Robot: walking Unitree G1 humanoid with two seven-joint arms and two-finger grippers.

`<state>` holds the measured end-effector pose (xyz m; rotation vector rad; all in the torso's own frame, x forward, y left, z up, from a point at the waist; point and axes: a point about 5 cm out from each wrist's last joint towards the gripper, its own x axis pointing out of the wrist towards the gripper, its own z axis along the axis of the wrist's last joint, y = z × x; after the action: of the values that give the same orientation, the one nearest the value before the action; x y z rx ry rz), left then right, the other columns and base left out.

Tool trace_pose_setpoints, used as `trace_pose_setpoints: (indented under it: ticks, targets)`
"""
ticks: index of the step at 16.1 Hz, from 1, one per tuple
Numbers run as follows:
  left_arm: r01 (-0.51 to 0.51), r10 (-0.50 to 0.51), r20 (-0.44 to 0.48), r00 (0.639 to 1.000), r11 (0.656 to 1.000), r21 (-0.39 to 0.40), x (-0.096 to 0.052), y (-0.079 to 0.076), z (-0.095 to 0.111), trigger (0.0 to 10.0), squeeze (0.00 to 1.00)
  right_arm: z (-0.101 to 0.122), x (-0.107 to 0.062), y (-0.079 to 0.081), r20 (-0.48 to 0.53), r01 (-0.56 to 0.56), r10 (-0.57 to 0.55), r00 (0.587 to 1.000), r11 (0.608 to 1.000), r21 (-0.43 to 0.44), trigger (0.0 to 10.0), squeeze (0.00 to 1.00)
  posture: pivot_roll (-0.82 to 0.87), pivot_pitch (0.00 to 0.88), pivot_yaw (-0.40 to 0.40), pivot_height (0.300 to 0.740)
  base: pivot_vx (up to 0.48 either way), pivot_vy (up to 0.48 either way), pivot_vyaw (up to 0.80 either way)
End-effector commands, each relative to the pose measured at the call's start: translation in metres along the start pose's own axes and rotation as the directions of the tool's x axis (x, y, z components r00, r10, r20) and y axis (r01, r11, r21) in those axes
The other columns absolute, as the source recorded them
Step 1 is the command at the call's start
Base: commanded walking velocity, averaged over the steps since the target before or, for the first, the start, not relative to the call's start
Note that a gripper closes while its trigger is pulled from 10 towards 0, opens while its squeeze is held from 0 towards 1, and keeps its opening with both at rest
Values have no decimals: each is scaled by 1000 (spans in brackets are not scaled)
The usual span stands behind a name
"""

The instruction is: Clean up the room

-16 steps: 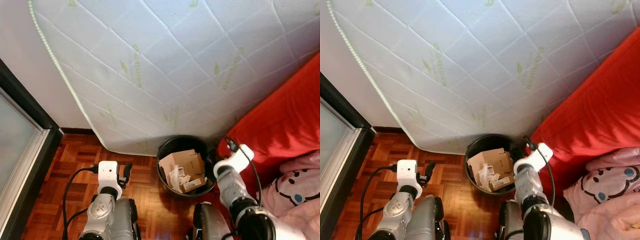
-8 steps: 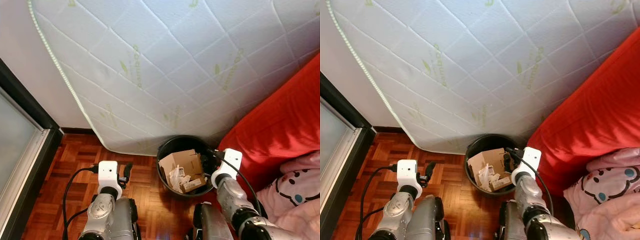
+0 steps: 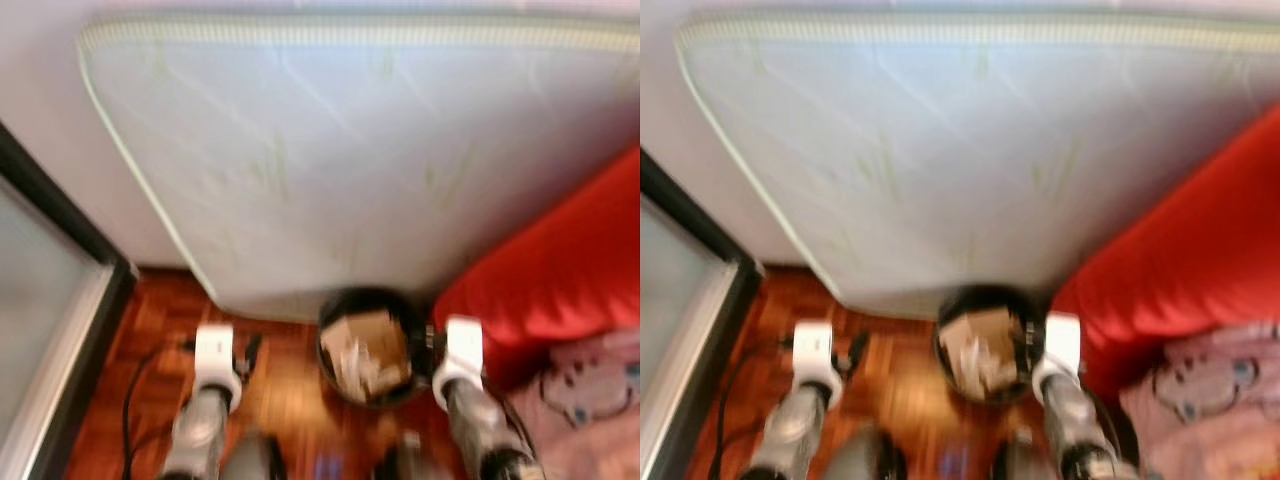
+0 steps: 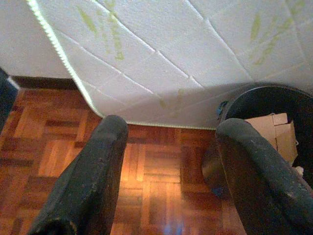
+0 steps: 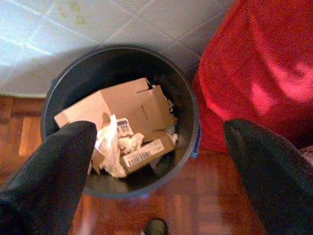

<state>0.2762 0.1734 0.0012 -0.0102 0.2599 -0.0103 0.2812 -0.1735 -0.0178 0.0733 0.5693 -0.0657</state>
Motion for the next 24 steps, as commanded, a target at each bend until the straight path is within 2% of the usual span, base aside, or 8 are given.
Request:
trace_pose_setpoints:
  ticks: [1, 5, 7, 10, 15, 20, 22, 24]
  targets:
    - [-40, 39, -100, 994, 999, -13, -11, 9, -21, 10000, 0, -20, -6, -8, -65, 20, -23, 998, 999, -48, 10000, 0, 52, 145, -7, 740, 0, 0, 0]
    - [-68, 66, -230, 971, 998, -1, -22, 19, -42, 10000, 0, -54, -20, -24, -177, 38, -56, 983, 994, -101, 10000, 0, 57, 96, -1, 740, 0, 0, 0]
    - [-74, 74, -321, 944, 997, 14, -29, 20, -55, 10000, 0, -74, -31, -34, -242, 48, -76, 967, 992, -120, 10000, 0, 54, 48, -2, 740, 0, 0, 0]
    - [-74, 78, -374, 924, 997, 25, -36, 19, -66, 10000, 0, -90, -40, -42, -282, 78, -114, 953, 988, -133, 10000, 0, 42, 5, -2, 740, 0, 0, 0]
    - [-81, 93, -431, 897, 996, 45, -43, 22, -75, 10000, 0, -89, -37, -22, -266, 31, -60, 962, 993, -113, 10000, 0, 1, 0, 15, 740, 0, 0, 0]
    - [-95, 109, -508, 854, 994, 54, -59, 26, -91, 10000, 0, -100, -43, -24, -297, -2, -30, 955, 994, -106, 10000, 0, -12, 0, 5, 740, 0, 0, 0]
    - [-104, 114, -529, 841, 993, 47, -63, 27, -96, 10000, 0, -102, -45, -23, -300, -5, -9, 954, 999, -45, 10000, 0, -7, 0, -2, 740, 0, 0, 0]
    - [-128, 132, -550, 824, 991, 45, -70, 30, -101, 10000, 0, -104, -46, -23, -302, -6, -21, 953, 996, -88, 10000, 0, -3, 0, -4, 740, 0, 0, 0]
